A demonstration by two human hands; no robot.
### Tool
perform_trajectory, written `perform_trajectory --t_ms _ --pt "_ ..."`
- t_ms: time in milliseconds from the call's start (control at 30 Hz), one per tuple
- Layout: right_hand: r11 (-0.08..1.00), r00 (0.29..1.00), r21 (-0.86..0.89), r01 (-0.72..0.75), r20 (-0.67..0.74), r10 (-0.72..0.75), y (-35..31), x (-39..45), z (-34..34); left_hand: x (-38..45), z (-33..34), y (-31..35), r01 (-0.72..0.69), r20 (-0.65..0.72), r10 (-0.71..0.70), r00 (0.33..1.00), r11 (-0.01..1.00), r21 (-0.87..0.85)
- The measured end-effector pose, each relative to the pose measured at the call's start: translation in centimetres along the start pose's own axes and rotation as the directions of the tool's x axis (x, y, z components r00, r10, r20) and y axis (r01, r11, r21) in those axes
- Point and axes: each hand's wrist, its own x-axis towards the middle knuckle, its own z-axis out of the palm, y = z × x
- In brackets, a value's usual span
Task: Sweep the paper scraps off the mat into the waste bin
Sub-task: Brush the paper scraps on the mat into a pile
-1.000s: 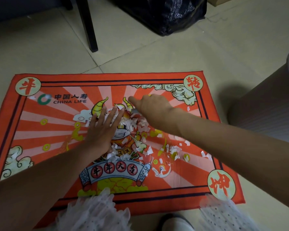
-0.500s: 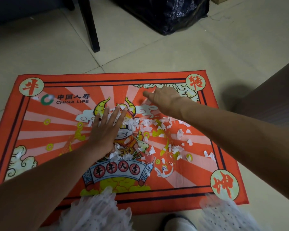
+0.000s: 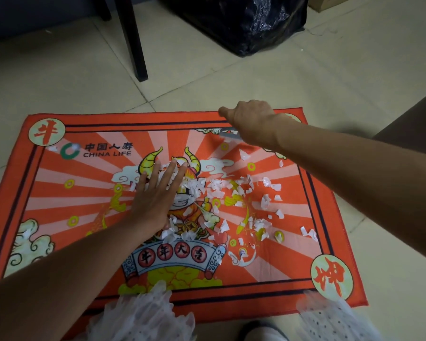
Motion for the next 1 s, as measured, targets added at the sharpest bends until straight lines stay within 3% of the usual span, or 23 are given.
perform_trajectory --t_ms 100,233,567,800,1000 --pt "1.0 1.0 -0.015 0.004 0.029 -0.004 -0.3 0.0 1.0 0.1 0.0 0.0 -0.005 -0.007 0.005 1.0 1.0 0.005" --pt "0.991 0.991 -0.007 0.13 0.044 -0.13 -1.2 0.0 2.6 0.1 -0.1 0.2 -0.027 -0.022 0.028 0.999 0.999 0.024" --pt "0.939 0.964 0.255 0.23 0.074 -0.256 -0.3 0.6 2.1 0.1 0.0 0.3 -0.032 -0.031 0.033 0.999 0.999 0.028" --pt "0.982 0.998 0.181 0.054 -0.054 -0.044 0.9 1.3 1.0 0.3 -0.4 0.7 -0.094 -0.038 0.099 0.994 0.989 0.11" --pt "0.992 0.997 0.108 -0.059 -0.048 0.064 1.2 1.6 1.7 1.9 -0.8 0.7 -0.189 -0.048 0.197 0.979 0.971 0.145"
